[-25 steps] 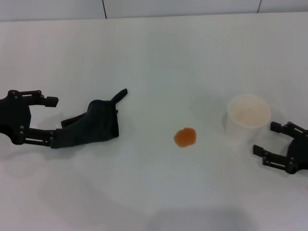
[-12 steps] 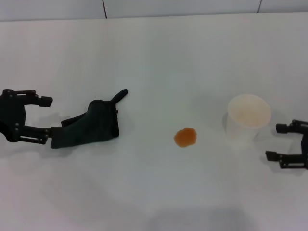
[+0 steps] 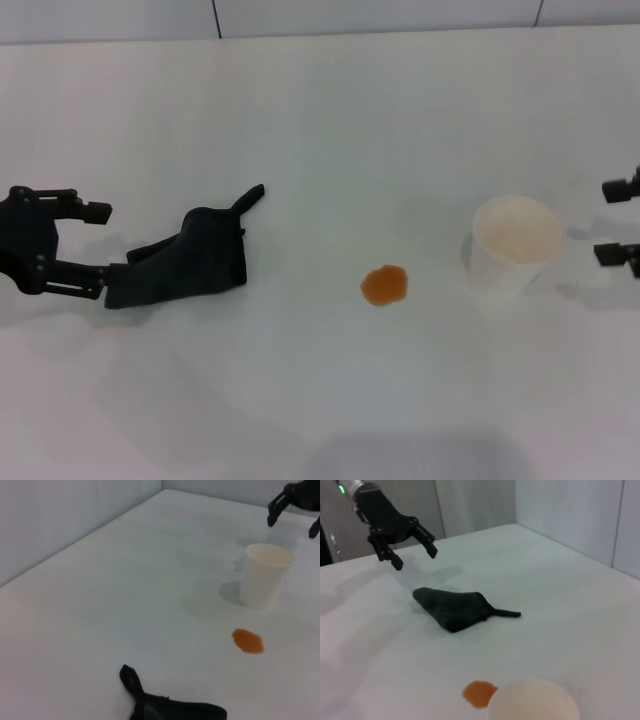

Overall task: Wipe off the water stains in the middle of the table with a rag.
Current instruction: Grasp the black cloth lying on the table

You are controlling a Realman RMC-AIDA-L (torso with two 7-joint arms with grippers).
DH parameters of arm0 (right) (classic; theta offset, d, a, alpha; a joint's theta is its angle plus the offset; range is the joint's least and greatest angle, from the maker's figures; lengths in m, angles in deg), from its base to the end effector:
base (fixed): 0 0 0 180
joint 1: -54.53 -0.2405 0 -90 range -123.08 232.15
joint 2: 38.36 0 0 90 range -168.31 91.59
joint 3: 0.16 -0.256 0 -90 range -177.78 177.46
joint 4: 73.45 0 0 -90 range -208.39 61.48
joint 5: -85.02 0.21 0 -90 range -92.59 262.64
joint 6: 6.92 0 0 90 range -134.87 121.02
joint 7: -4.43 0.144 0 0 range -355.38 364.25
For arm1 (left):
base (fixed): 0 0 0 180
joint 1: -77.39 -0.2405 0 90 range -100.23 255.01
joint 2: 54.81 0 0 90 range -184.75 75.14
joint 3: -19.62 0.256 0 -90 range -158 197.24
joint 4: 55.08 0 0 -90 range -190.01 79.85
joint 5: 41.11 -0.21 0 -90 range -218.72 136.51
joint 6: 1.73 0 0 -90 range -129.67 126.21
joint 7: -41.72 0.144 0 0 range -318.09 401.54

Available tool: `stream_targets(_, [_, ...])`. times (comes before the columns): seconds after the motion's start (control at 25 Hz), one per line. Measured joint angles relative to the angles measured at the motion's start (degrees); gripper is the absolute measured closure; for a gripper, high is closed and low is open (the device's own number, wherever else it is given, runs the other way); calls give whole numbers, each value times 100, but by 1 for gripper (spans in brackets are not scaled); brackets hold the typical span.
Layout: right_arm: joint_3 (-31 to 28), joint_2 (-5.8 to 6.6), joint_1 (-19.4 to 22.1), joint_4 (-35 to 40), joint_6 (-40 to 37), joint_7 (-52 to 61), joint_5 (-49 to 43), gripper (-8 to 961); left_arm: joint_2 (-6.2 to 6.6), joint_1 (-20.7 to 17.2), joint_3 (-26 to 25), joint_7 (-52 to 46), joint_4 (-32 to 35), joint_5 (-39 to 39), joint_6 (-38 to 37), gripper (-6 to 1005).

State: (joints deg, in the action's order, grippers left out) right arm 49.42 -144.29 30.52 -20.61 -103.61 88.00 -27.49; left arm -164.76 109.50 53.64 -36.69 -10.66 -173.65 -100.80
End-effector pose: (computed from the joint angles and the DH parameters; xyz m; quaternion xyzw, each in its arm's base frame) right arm 0.2878 0.3228 0.1049 -0.9747 0.1349 0.1047 0.1439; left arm -0.2972 0.3303 0.0781 -0.9769 -0.1618 -0.0811 0.1133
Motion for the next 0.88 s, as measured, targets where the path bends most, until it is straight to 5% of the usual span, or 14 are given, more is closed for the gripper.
stream_targets(0.32, [-126,16,-489,284,-513,211,-326,111,-24,13,354,-649,510,-28,21,151])
stream_targets(0.68, [76,-178,-662,325,-526,172,-415,111,-59,120,803,-1723,836,-88,91,152])
stream_targets(0.88, [97,-239,-670,351,-535,150,-419,111,-358,305,947,-2105,798,-826,506,152])
